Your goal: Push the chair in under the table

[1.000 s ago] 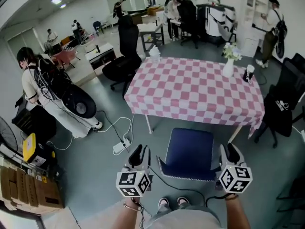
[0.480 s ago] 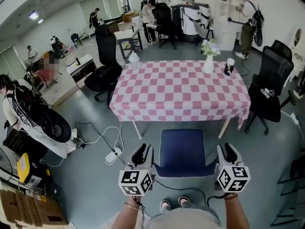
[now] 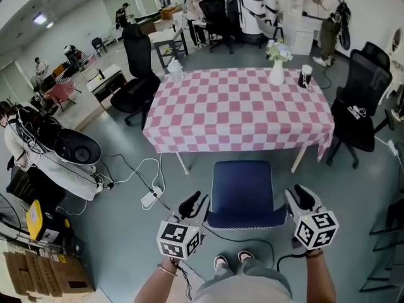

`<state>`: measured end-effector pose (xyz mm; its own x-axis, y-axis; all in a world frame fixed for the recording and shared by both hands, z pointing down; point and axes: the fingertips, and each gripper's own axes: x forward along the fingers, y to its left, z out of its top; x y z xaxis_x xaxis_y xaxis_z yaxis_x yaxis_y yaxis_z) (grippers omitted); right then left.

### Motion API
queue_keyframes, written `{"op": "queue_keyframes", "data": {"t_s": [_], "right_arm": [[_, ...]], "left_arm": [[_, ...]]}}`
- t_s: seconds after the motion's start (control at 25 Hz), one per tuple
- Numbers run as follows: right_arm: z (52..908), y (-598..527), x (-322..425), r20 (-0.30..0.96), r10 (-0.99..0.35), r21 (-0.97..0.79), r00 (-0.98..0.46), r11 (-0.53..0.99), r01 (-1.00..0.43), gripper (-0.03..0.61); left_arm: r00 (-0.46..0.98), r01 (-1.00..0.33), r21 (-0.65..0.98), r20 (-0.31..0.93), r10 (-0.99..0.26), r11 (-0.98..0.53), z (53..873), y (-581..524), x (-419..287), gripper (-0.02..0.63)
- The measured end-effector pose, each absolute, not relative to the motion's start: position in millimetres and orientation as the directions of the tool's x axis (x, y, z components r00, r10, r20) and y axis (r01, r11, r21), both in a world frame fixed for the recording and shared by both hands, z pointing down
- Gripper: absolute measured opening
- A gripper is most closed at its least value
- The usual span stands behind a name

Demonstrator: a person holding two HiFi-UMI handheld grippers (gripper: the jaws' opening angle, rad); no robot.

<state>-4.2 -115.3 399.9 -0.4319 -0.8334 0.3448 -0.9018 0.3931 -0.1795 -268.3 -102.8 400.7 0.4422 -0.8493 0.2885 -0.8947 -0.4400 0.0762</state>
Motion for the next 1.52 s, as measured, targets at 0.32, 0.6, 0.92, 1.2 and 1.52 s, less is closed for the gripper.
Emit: {"op": "queue_keyframes", "data": {"t_s": [0.32,0.6,0.92,1.2,1.52], "right_arm": [[431.0,-96.0,-10.2,0.442,-0.721,-0.166,-0.534,0.519,-0.839,0.129],[462.5,-70.5,-31.4,0.530,-0.566,-0.120,-0.631,0.687,-0.717,0.129],[493.1,-47.2,-52.0,0.617,-0.371,-0.085,-0.694,0.845,-0.528,0.129],[518.3,-26.0,-63.1,0.717,-0.233,-0.045,-0.656,0.925,-0.378,0.129],[544.7,-8.0,-70.2,0.809,-0.158,0.018,-0.566,0.969,-0.245,0.130]], "left_arm": [[0.547,-0.819,0.085,0.417,-0.726,-0.568,431.5,-75.6,-241.6,0.104],[0.607,-0.726,0.061,0.525,-0.597,-0.685,458.7,-58.4,-217.2,0.104],[0.622,-0.584,-0.015,0.633,-0.460,-0.812,488.8,-44.4,-185.5,0.106],[0.545,-0.375,-0.059,0.794,-0.272,-0.925,529.2,-17.8,-177.5,0.117],[0.447,-0.287,-0.117,0.861,-0.241,-0.951,551.3,-5.8,-182.4,0.121]]}}
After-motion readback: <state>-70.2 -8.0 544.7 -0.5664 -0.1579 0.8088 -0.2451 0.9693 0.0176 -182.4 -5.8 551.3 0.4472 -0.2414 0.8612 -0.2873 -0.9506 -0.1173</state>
